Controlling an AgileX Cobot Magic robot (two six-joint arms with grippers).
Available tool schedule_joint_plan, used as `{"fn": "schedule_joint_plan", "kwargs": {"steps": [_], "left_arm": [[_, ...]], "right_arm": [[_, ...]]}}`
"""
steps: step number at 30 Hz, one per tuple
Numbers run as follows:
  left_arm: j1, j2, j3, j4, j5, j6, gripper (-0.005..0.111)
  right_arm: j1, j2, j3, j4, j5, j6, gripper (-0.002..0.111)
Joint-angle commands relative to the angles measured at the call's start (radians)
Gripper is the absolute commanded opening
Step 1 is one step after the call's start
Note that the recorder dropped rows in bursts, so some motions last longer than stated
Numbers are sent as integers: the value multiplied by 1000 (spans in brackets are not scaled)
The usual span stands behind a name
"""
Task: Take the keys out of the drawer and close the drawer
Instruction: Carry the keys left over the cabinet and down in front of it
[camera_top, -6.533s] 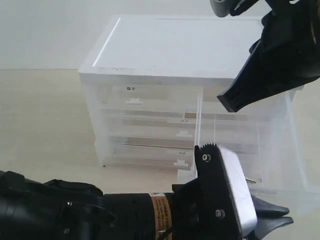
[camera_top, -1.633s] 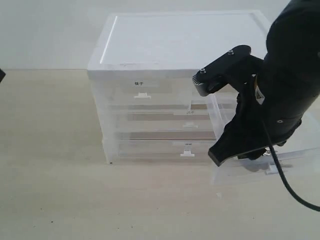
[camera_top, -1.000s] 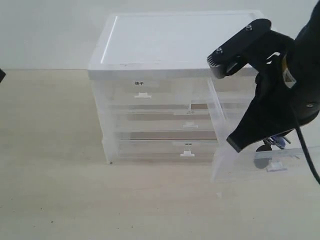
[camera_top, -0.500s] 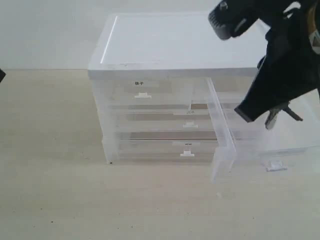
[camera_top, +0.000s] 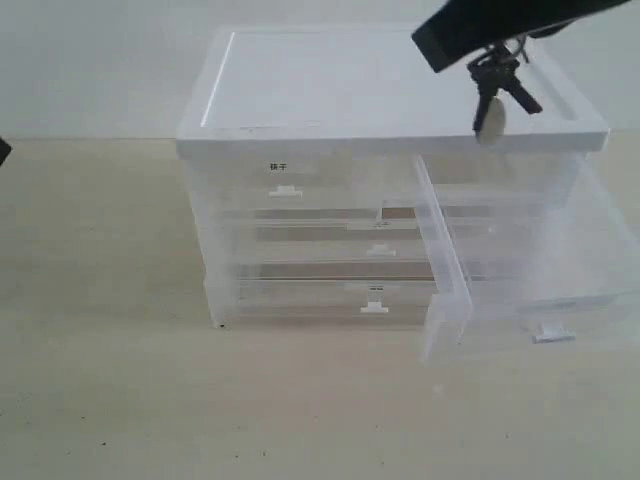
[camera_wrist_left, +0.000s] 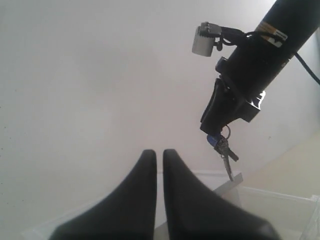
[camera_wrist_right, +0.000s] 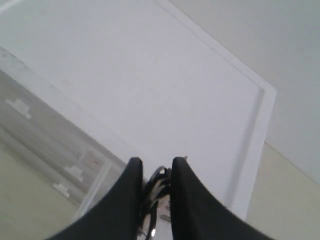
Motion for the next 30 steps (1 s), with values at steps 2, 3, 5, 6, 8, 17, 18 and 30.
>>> {"fn": "schedule_joint_plan", "kwargs": {"steps": [2, 3, 5, 6, 8, 17, 18, 30], "left_arm": [[1, -7, 4, -12, -4, 1, 5], [1, -7, 4, -12, -4, 1, 5], [1, -7, 4, -12, -4, 1, 5], [1, -7, 4, -12, -4, 1, 5], [1, -7, 4, -12, -4, 1, 5], [1, -7, 4, -47, 0, 26, 5], [1, -7, 4, -52, -2, 26, 5], [1, -15, 38, -122, -101, 50, 5]], "right_arm": [[3, 41, -7, 79, -78, -6, 0], [3, 63, -5, 84, -81, -10, 0], [3, 117, -5, 86, -81, -21, 0], [3, 138, -5, 83, -87, -21, 0], [1, 186, -5, 78, -120, -21, 0], [-1, 315, -5, 107, -184, 0, 0], [-1, 336, -3, 117, -184, 0, 0], [45, 269, 98, 55, -293, 49, 0]]}}
